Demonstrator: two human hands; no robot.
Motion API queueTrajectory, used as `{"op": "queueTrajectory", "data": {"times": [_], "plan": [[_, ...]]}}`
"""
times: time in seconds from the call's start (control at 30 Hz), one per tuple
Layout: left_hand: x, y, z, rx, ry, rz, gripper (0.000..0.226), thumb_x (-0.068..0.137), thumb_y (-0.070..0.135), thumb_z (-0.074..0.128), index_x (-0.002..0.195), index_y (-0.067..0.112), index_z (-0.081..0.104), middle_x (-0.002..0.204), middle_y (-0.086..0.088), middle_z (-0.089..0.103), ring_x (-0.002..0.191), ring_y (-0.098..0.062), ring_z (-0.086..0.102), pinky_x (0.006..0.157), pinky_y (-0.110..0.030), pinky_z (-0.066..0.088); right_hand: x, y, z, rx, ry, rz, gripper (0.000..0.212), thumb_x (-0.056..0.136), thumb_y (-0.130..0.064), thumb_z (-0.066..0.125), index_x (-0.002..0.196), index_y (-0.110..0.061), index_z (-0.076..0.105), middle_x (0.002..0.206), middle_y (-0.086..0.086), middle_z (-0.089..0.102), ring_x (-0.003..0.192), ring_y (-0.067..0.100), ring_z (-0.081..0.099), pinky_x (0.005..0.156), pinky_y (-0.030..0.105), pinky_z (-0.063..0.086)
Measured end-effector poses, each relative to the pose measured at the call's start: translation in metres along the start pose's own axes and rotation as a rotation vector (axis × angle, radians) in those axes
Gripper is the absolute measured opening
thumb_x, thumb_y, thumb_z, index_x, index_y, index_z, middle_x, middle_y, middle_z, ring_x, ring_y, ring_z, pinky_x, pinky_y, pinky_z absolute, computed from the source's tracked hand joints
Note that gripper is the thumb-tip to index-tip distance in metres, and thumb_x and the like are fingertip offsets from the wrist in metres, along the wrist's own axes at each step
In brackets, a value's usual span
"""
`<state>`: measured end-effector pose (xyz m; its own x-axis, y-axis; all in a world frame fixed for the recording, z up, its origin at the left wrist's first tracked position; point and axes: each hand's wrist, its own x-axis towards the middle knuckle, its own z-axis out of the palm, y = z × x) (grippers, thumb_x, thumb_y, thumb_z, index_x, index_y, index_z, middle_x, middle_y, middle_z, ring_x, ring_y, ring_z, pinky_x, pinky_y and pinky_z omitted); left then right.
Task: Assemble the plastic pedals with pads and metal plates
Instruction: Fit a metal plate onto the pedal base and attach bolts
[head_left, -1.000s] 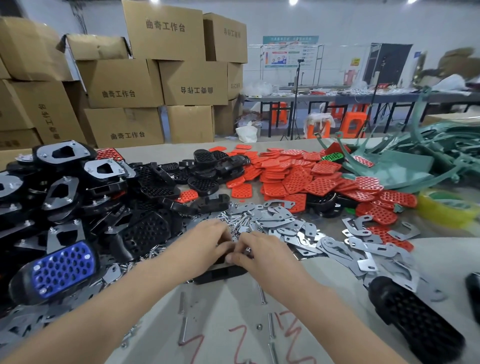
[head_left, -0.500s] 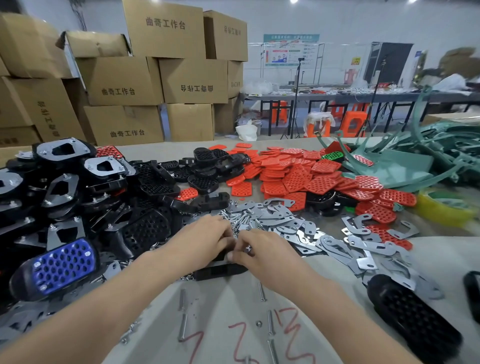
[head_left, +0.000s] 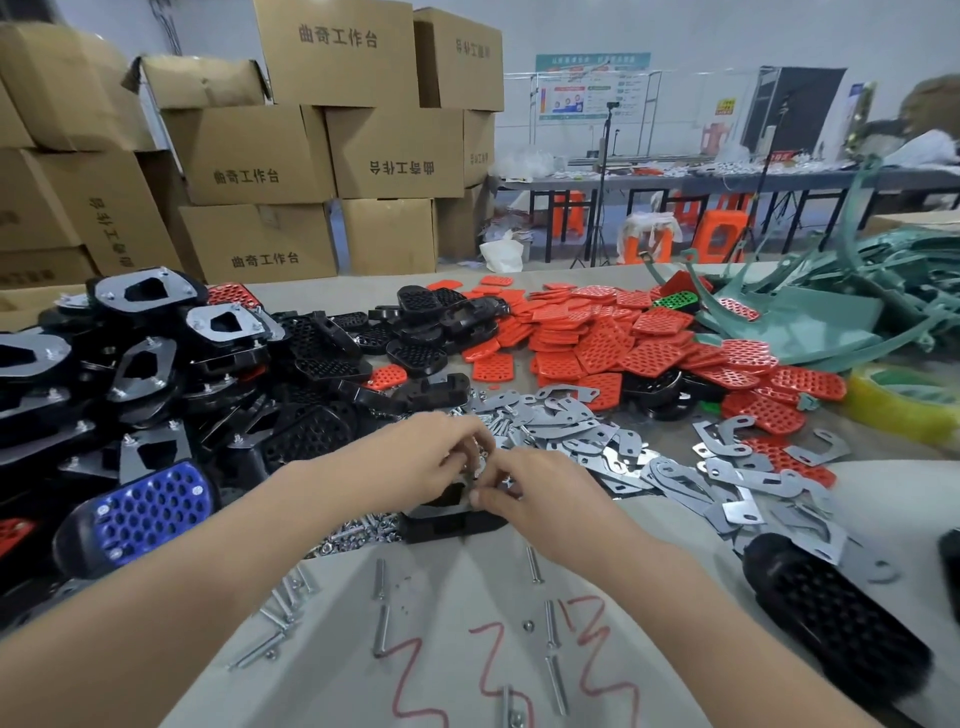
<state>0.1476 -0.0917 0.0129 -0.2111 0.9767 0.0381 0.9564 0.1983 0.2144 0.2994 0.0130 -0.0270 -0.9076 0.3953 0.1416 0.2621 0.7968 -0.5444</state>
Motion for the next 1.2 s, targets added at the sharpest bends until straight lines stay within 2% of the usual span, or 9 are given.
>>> {"op": "queueTrajectory", "data": {"times": [0.17, 0.3, 0.43, 0.6, 0.67, 0.73, 0.83, 1.03, 1.2], "plan": [[-0.032, -0.021, -0.002, -0.012, 0.115, -0.148, 0.01, 0.101, 0.042, 0.051, 0.096, 0.033, 0.055, 0.083, 0.017, 0.063, 0.075, 0.003, 0.058, 0.068, -0.021, 0.047, 0.006, -0.004, 0.005, -0.035, 0.031, 0.043, 0.039, 0.097, -0.05, 0.062, 0.073, -0.027, 0.041, 0.087, -0.007, 0.053, 0.089, 0.018, 0.053, 0.07, 0.036, 0.031], [-0.058, -0.029, 0.01, -0.131, 0.106, -0.235, 0.018, 0.093, 0.049, 0.062, 0.085, 0.033, 0.06, 0.08, 0.014, 0.063, 0.074, 0.009, 0.057, 0.06, -0.014, 0.042, 0.004, -0.006, 0.005, -0.009, 0.029, 0.024, 0.028, 0.097, -0.052, 0.061, 0.086, -0.029, 0.048, 0.097, -0.006, 0.06, 0.092, 0.017, 0.055, 0.077, 0.037, 0.041], [-0.06, -0.027, 0.012, -0.166, 0.168, -0.202, 0.012, 0.096, 0.035, 0.064, 0.086, 0.027, 0.064, 0.089, 0.012, 0.06, 0.077, 0.004, 0.054, 0.067, -0.013, 0.04, 0.005, -0.006, 0.007, 0.003, 0.047, 0.045, 0.037, 0.094, -0.055, 0.064, 0.075, -0.029, 0.046, 0.091, -0.008, 0.058, 0.089, 0.016, 0.053, 0.073, 0.035, 0.038], [-0.058, -0.028, 0.004, -0.055, 0.031, -0.082, 0.023, 0.102, 0.016, 0.052, 0.098, 0.036, 0.061, 0.098, 0.022, 0.052, 0.096, 0.01, 0.044, 0.089, -0.021, 0.041, 0.008, -0.009, 0.006, 0.009, 0.051, 0.099, 0.039, 0.091, -0.06, 0.064, 0.081, -0.028, 0.046, 0.089, -0.011, 0.056, 0.082, 0.013, 0.051, 0.062, 0.023, 0.031], [-0.06, -0.029, 0.003, -0.109, 0.061, -0.073, 0.027, 0.102, 0.019, 0.053, 0.099, 0.047, 0.054, 0.101, 0.022, 0.056, 0.1, 0.013, 0.046, 0.084, -0.012, 0.039, 0.005, -0.006, 0.002, 0.016, -0.003, 0.062, 0.025, 0.094, -0.055, 0.064, 0.091, -0.033, 0.052, 0.099, -0.009, 0.063, 0.087, 0.014, 0.054, 0.065, 0.024, 0.035], [-0.06, -0.029, 0.004, -0.15, 0.131, -0.111, 0.014, 0.1, 0.034, 0.058, 0.1, 0.047, 0.052, 0.1, 0.021, 0.058, 0.097, 0.011, 0.051, 0.076, -0.008, 0.039, 0.003, -0.005, -0.001, -0.007, -0.029, 0.04, 0.016, 0.097, -0.049, 0.062, 0.089, -0.036, 0.056, 0.101, -0.008, 0.064, 0.09, 0.014, 0.055, 0.069, 0.028, 0.036], [-0.058, -0.032, 0.006, -0.069, 0.143, -0.189, 0.011, 0.099, 0.043, 0.057, 0.094, 0.035, 0.06, 0.097, 0.018, 0.054, 0.084, 0.007, 0.052, 0.068, -0.012, 0.038, 0.004, -0.007, 0.001, -0.028, 0.002, 0.054, 0.027, 0.097, -0.049, 0.062, 0.08, -0.03, 0.052, 0.095, -0.008, 0.062, 0.087, 0.013, 0.053, 0.067, 0.031, 0.033], [-0.057, -0.03, 0.003, 0.038, 0.038, -0.127, 0.012, 0.102, 0.04, 0.052, 0.097, 0.034, 0.061, 0.091, 0.022, 0.049, 0.087, 0.005, 0.044, 0.077, -0.014, 0.037, 0.007, -0.009, 0.01, -0.073, 0.062, 0.074, 0.041, 0.097, -0.052, 0.061, 0.073, -0.026, 0.041, 0.084, -0.008, 0.053, 0.084, 0.017, 0.052, 0.067, 0.035, 0.032], [-0.055, -0.03, 0.003, 0.109, 0.026, -0.114, 0.011, 0.105, 0.033, 0.048, 0.103, 0.031, 0.059, 0.099, 0.021, 0.047, 0.1, 0.002, 0.044, 0.092, -0.025, 0.043, 0.004, -0.007, -0.001, -0.013, -0.046, 0.017, 0.016, 0.098, -0.053, 0.059, 0.099, -0.038, 0.053, 0.107, -0.01, 0.063, 0.094, 0.013, 0.058, 0.078, 0.034, 0.043]]}}
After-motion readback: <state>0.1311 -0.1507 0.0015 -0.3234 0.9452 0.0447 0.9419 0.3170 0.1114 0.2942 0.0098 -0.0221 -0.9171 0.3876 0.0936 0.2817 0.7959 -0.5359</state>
